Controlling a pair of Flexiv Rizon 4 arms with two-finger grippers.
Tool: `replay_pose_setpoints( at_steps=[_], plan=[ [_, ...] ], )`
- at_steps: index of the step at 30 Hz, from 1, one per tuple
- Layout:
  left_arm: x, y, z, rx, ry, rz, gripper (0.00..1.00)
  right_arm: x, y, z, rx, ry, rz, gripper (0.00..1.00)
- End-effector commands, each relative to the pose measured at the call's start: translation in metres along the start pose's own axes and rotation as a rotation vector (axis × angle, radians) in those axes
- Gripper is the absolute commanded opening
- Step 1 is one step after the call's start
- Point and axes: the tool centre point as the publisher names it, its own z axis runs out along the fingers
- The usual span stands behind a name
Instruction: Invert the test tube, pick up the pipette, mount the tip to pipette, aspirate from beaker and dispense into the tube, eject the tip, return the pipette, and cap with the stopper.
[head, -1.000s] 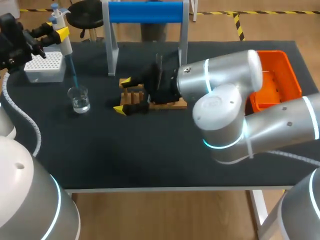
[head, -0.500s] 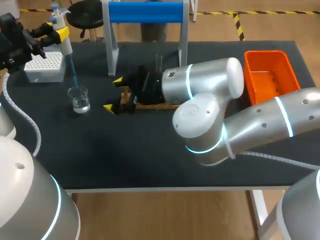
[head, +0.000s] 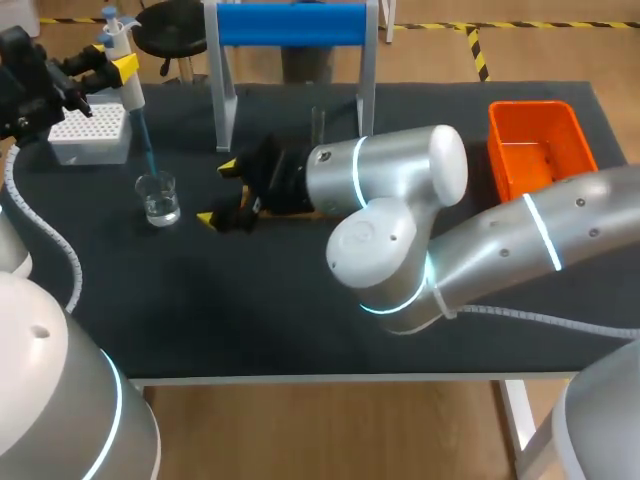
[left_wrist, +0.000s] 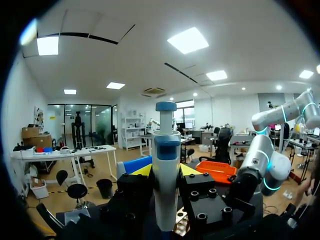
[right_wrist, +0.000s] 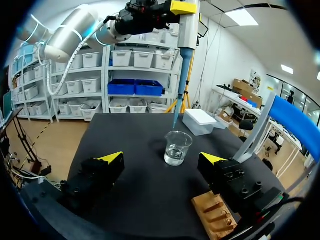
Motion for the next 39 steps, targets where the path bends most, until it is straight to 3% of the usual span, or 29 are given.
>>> replay_pose_setpoints(
  at_steps=[1, 39],
  plan=[
    [0.001, 0.001, 0.001, 0.003, -0.004, 0.001, 0.0, 0.003, -0.004, 0.011, 0.002, -0.015, 0.002, 1.0],
    [0.001, 0.001, 0.001, 0.003, -0.004, 0.001, 0.0, -0.001, -0.016, 0.022, 0.02, -0.035, 0.02, 1.0]
  ],
)
